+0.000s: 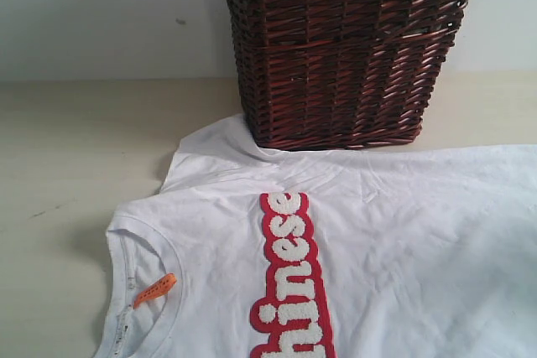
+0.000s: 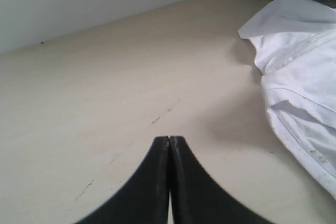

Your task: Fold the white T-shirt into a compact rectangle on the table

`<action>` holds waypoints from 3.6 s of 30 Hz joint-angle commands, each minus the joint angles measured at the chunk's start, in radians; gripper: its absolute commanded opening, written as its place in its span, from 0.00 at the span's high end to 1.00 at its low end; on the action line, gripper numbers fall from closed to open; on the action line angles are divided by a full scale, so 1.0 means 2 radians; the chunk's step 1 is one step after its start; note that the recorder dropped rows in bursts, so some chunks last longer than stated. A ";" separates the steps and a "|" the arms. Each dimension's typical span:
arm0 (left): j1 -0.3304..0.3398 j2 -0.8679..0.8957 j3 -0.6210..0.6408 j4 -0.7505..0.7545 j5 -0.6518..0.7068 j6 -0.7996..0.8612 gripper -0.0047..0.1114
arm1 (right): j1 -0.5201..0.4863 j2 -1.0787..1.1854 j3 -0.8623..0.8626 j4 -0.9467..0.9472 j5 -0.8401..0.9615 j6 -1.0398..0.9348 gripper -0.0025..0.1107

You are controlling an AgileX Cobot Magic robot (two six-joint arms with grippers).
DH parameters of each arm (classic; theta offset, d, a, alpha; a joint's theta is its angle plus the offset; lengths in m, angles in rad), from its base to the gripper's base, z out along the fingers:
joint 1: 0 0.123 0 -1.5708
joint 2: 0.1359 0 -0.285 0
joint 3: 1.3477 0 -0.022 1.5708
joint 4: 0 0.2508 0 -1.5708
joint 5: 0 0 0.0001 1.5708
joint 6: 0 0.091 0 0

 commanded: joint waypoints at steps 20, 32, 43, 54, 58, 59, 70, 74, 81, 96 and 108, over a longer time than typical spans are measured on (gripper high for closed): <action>0.001 -0.003 0.001 0.000 -0.001 0.000 0.96 | -0.001 0.021 -0.110 0.174 0.246 -0.035 0.15; 0.001 -0.003 0.001 0.000 -0.001 0.000 0.96 | -0.003 0.054 -0.109 0.161 0.224 -0.051 0.15; 0.001 -0.003 0.001 0.000 -0.001 0.000 0.96 | -0.003 0.069 -0.108 0.150 0.170 -0.049 0.15; 0.001 -0.003 0.001 0.000 -0.001 0.000 0.96 | -0.003 0.069 -0.102 0.152 0.152 -0.049 0.15; 0.001 -0.003 0.001 0.000 -0.001 0.000 0.96 | -0.003 0.069 -0.067 0.149 0.107 -0.046 0.15; 0.001 -0.003 0.001 0.000 -0.001 0.000 0.96 | -0.003 0.069 -0.056 0.148 0.086 -0.046 0.15; 0.001 -0.003 0.001 0.000 -0.001 0.000 0.96 | -0.003 0.069 -0.025 0.120 0.057 -0.052 0.15; 0.001 -0.003 0.001 0.000 -0.001 0.000 0.96 | -0.003 0.069 -0.025 0.112 0.065 -0.049 0.15; 0.001 -0.003 0.001 0.000 -0.001 0.000 0.96 | -0.003 0.069 -0.025 0.114 0.065 -0.046 0.15; 0.001 -0.003 0.001 0.000 -0.001 0.000 0.96 | -0.003 0.069 -0.025 0.112 0.065 -0.046 0.15; 0.001 -0.003 0.001 0.000 -0.001 0.000 0.96 | -0.003 0.069 -0.025 0.115 0.065 -0.046 0.15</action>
